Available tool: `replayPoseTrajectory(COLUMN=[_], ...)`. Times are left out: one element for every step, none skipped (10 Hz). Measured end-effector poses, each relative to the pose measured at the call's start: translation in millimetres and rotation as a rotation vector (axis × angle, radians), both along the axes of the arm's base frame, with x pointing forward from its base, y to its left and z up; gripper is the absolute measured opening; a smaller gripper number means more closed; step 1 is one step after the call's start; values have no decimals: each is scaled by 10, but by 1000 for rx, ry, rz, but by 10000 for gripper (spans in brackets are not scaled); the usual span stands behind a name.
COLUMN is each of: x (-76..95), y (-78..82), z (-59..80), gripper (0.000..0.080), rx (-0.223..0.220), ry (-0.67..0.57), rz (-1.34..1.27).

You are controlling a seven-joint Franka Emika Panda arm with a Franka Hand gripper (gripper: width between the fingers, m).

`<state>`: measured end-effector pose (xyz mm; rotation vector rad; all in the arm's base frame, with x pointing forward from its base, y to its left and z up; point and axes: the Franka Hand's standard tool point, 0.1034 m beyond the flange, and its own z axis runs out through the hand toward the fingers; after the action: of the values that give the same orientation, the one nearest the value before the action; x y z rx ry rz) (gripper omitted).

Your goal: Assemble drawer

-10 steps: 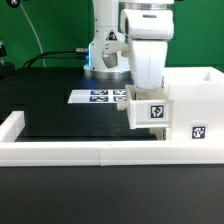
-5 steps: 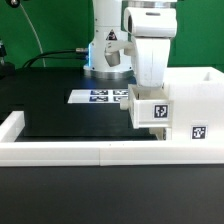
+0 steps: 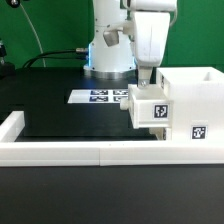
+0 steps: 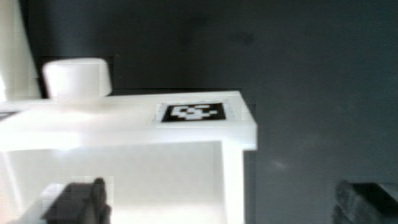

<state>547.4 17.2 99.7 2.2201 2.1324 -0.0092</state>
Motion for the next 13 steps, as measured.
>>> replayPoseTrajectory(x=[24,31,36,25,3,-7,-2,-9,-29,-47,-53,-52,-45], y=[-73,-166,-280,-357,-452,-580,-666,-724,-779,-763,-634,-562,-500], z=[55,65,64,33,-24,-74,-127,-200,-281,-336,-376,-385,-379], gripper=[645,649,649,649,649,649,649,649,649,649,649,649,649], rx=[-4,-7,-3,-1,20,72,105,125,156,164,170,175,179], ry=[-9,-10,-9,-3,10,15,19,29,40,47,54,57,58], rz=[0,10,39,41,75,82,79,99,85,75,59,48,23])
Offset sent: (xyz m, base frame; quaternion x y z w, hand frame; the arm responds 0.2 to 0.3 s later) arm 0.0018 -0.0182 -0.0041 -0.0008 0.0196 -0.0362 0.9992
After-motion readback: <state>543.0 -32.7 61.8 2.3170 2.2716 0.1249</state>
